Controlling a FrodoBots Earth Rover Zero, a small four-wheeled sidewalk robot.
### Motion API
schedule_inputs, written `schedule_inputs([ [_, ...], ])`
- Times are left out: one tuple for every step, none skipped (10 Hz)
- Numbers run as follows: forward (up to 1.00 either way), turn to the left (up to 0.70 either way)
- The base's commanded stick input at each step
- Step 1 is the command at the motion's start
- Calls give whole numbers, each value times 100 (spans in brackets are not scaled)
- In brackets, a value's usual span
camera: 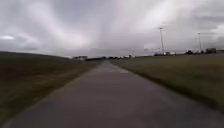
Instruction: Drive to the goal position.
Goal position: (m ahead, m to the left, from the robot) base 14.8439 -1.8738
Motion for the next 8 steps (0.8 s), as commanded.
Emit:
schedule_inputs([
  [70,0],
  [70,0],
  [70,0],
  [70,0],
  [70,0],
  [70,0],
  [70,0],
  [70,0],
])
